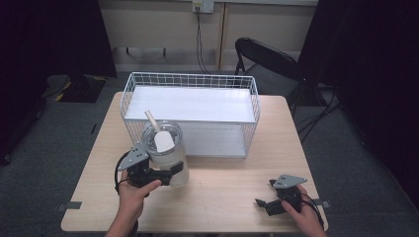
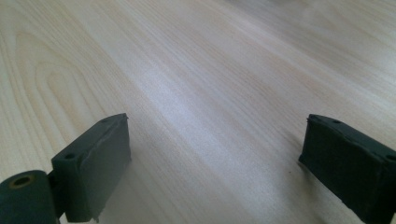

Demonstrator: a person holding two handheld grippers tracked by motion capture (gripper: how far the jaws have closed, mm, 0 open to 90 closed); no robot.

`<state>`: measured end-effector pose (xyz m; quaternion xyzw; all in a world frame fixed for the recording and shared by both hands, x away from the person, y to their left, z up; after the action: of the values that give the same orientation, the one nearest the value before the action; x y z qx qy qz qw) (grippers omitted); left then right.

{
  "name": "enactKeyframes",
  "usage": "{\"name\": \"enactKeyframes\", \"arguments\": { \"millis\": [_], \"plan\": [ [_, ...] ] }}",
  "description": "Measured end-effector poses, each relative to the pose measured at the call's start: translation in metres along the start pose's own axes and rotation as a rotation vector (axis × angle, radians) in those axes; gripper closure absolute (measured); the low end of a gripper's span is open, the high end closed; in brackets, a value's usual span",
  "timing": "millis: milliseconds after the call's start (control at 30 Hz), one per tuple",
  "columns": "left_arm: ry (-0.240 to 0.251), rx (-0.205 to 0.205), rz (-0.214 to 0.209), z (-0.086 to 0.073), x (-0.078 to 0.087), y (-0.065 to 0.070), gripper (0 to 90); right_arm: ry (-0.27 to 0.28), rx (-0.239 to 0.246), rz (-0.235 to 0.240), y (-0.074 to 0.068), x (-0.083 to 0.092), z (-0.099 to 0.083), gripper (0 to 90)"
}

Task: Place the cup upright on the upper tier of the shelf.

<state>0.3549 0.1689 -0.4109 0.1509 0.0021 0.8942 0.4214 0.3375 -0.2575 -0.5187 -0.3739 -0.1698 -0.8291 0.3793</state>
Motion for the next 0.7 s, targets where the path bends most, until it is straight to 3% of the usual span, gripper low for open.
{"name": "enactKeyframes", "arguments": {
  "millis": [100,167,200,267,500,700],
  "plan": [
    [0.009,0.026,-0.011,0.005,0.0,0.001,8.9,0.0,0.0,0.0,0.0,0.0,0.0,7.6],
    [-0.005,-0.002,0.005,0.009,0.0,0.0,8.9,0.0,0.0,0.0,0.0,0.0,0.0,7.6],
    [-0.003,0.012,0.002,0.01,0.0,0.001,8.9,0.0,0.0,0.0,0.0,0.0,0.0,7.6],
    [-0.016,-0.003,0.006,0.013,0.0,0.0,8.9,0.0,0.0,0.0,0.0,0.0,0.0,7.6],
    [-0.023,0.017,0.011,0.023,0.001,-0.001,9.0,0.0,0.0,0.0,0.0,0.0,0.0,7.6],
    [-0.026,0.0,0.009,0.033,0.002,-0.002,9.0,0.0,0.0,0.0,0.0,0.0,0.0,7.6]
  ]
}}
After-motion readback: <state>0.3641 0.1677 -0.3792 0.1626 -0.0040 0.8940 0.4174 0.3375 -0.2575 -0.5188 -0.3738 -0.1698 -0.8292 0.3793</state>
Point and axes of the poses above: each handheld gripper's, and its own axes: x roughly backward along the jaws, z roughly out of its top, y roughly to its right, the point moved 2 cm from there along -x, roughly forward along the jaws, and after that the axes turned 5 degrees about -y, right-handed, at the moved point
